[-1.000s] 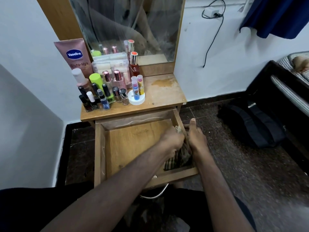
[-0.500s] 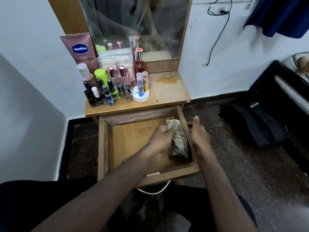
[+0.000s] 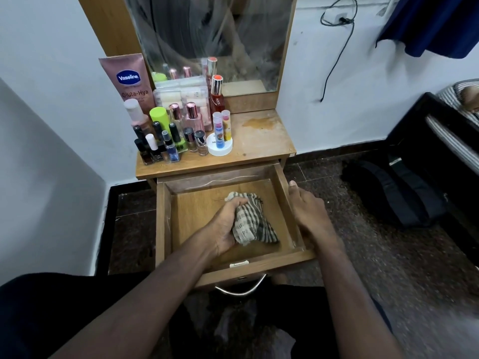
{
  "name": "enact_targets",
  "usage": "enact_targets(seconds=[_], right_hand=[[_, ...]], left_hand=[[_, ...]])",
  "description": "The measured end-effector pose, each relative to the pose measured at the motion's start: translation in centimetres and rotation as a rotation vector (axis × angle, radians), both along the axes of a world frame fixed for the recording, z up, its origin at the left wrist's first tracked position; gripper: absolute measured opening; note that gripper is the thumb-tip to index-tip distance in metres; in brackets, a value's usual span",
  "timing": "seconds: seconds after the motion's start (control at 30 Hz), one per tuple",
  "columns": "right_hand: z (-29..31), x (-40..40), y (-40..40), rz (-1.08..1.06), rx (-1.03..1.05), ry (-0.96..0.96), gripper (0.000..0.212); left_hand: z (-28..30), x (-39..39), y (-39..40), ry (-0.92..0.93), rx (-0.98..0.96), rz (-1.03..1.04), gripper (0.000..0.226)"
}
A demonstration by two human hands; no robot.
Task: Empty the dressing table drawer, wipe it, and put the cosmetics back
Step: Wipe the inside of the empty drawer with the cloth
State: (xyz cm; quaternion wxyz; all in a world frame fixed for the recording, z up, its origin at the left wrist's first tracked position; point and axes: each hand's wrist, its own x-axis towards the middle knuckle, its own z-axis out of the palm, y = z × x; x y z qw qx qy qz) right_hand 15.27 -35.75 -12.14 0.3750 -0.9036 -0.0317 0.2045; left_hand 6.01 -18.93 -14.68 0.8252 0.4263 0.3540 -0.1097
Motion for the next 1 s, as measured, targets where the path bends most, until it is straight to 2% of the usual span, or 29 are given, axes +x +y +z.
enact_targets(seconds=[0.1, 0.2, 0.4, 0.6, 0.67, 0.73, 0.8, 0.87, 1.0], right_hand=[[0.4, -0.1, -0.7, 0.030, -0.037, 0.019, 0.062], [0.3, -0.4, -1.2, 0.050, -0.056, 0.007, 0.063], [0.1, -0.5, -1.2, 0.027, -0.046, 0.032, 0.066], [-0.1, -0.5, -1.4, 0.011, -0.035, 0.036, 0.060], [-0.2, -0.4, -1.5, -0.009, -0.019, 0.057, 0.060], [-0.3, -0.3, -1.6, -0.029, -0.006, 0.078, 0.062], [-0.6, -0.1, -1.7, -0.051, 0.005, 0.086, 0.063], [-1.1, 0.3, -1.6, -0.047, 0.008, 0.087, 0.062], [-1.2, 0.0, -1.5, -0.069, 0.017, 0.092, 0.066]], left_hand=[[0.2, 0.0, -0.7, -0.006, 0.203, 0.012, 0.037], [0.3, 0.0, -1.2, -0.007, 0.268, 0.012, 0.032], [-0.2, 4.1, -6.8, -0.034, 0.482, -0.138, 0.032], [2.3, 11.2, -5.8, -0.003, 0.707, -0.025, 0.033], [2.9, 11.2, -5.9, 0.039, 0.878, -0.107, 0.038], [3.0, 8.8, -7.0, 0.018, 1.019, -0.310, 0.039], [3.4, 5.2, -8.1, -0.036, 0.985, -0.507, 0.029], [3.6, 2.8, -9.0, -0.077, 0.916, -0.577, 0.023], [2.7, 4.9, -8.4, -0.034, 0.769, -0.302, 0.032]])
